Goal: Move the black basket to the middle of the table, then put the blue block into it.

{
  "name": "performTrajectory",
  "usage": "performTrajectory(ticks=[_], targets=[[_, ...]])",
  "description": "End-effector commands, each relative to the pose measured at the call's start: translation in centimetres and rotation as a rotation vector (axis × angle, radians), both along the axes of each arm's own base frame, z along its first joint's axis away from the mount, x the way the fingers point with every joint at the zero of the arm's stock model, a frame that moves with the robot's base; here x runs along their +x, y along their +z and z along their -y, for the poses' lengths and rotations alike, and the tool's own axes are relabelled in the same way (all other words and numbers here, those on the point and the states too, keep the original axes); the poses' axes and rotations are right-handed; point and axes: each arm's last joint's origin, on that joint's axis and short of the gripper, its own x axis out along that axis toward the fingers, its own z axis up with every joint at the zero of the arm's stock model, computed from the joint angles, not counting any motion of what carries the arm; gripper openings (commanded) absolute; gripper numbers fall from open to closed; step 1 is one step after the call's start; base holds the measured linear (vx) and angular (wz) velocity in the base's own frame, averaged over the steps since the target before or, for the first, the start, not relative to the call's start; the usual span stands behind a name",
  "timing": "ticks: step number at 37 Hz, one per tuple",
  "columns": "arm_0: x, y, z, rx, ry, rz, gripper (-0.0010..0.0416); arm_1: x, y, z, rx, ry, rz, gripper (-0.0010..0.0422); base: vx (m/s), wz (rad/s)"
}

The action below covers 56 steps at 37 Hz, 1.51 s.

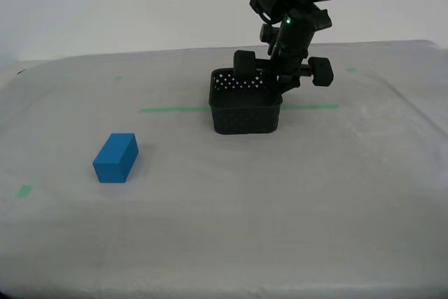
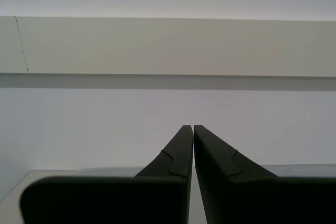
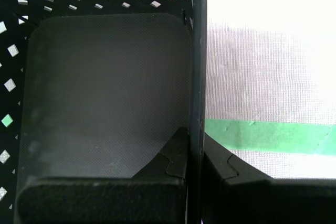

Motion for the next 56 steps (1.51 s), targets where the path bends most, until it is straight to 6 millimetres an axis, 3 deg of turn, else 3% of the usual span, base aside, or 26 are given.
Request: performTrajectory(ticks=[1, 5, 11, 35, 48, 56], targets=[[0.0, 0.1, 0.0, 0.003, -0.005, 0.002, 0.0001, 0.0, 0.1, 0.0, 0.001, 0.000, 0.007, 0.0000, 0.000, 0.000], [0.0, 0.0, 0.0, 0.001, -0.006, -0.002, 0.0015, 0.0, 0.1, 0.0, 0.001, 0.000, 0.007, 0.0000, 0.000, 0.000], [0.0, 0.0, 0.1, -0.015, -0.013, -0.001, 0.0071, 0.0, 0.1, 0.0, 0.002, 0.000, 0.007, 0.0000, 0.000, 0.000], [0.0, 0.3, 0.0, -0.056, 0.073, 0.021, 0.0339, 0.0, 0.1, 0.0, 0.001, 0.000, 0.007, 0.0000, 0.000, 0.000], [1.2, 2.6, -0.7, -0.054, 0.098, 0.056, 0.0401, 0.0, 0.1, 0.0, 0.001, 0.000, 0.007, 0.0000, 0.000, 0.000], [1.7, 4.6, -1.1, -0.064, 0.102, 0.039, 0.0401, 0.0, 0.1, 0.0, 0.002, 0.000, 0.007, 0.0000, 0.000, 0.000]])
